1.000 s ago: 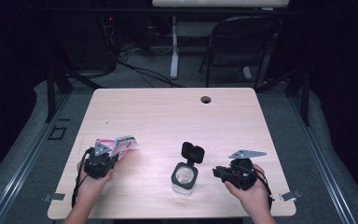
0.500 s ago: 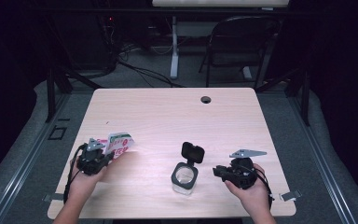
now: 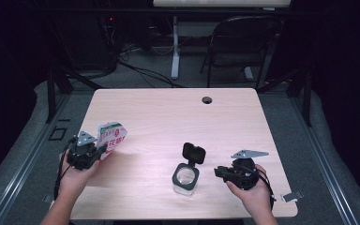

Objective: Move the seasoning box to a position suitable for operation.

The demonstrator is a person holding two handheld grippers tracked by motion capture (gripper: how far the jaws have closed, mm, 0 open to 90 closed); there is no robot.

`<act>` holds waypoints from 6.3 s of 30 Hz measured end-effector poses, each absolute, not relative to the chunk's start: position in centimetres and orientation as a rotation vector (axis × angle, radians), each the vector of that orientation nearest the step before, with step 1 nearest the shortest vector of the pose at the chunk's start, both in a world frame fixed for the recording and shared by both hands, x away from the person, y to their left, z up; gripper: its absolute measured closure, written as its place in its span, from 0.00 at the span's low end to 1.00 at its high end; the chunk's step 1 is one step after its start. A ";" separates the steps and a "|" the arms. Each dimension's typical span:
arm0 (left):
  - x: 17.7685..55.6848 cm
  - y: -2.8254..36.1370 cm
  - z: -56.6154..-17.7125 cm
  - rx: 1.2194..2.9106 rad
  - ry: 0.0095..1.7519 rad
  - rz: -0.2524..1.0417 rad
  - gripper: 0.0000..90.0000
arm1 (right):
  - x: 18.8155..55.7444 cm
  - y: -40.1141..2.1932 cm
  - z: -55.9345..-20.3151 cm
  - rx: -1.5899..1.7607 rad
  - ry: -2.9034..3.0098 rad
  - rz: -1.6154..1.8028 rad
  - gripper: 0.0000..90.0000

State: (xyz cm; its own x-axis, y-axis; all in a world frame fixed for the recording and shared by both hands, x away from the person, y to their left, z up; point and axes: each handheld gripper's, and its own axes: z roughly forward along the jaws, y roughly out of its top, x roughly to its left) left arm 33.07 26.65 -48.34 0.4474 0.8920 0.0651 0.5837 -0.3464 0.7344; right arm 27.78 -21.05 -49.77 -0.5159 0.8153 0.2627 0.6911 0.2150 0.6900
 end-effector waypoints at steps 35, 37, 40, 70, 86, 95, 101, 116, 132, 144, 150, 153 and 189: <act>30.0 19.8 -43.4 2.085 0.902 0.521 1.00 | 27.8 -21.2 -49.6 1.450 2.308 1.203 0.84; 29.9 19.3 -43.5 2.092 0.889 0.516 1.00 | 27.8 -21.2 -49.6 1.450 2.308 1.199 0.84; 29.7 18.7 -43.6 2.101 0.867 0.508 1.00 | 27.8 -21.3 -49.6 1.451 2.308 1.205 0.84; 28.7 17.5 -45.1 2.092 0.807 0.421 1.00 | 27.5 -21.0 -48.8 1.377 2.353 1.197 0.73; 27.3 17.8 -46.4 2.050 0.807 0.343 1.00 | 26.7 -20.1 -46.9 1.261 2.392 1.232 0.71; 26.5 17.7 -47.5 2.050 0.809 0.285 1.00 | 26.5 -18.8 -46.1 1.192 2.446 1.241 0.71; 25.9 18.1 -48.6 2.041 0.836 0.238 1.00 | 26.6 -17.0 -46.3 1.139 2.510 1.264 0.69; 24.9 18.1 -50.3 2.049 0.862 0.182 1.00 | 26.8 -11.9 -47.5 0.993 2.679 1.260 0.67; 24.6 18.6 -50.6 2.034 0.879 0.171 1.00 | 28.0 -8.0 -48.9 0.935 2.776 1.199 0.67; 24.5 18.4 -50.8 2.045 0.871 0.170 1.00 | 28.2 -6.9 -48.7 0.926 2.786 1.197 0.80; 24.5 18.3 -50.8 2.051 0.871 0.177 1.00 | 28.2 -6.7 -48.7 0.934 2.786 1.199 0.87; 24.5 18.3 -50.8 2.053 0.874 0.181 1.00 | 28.3 -6.7 -48.7 0.916 2.805 1.179 0.90; 24.0 20.4 -53.0 2.040 0.901 0.214 0.48 | 28.3 -6.5 -48.9 0.851 2.859 1.200 1.00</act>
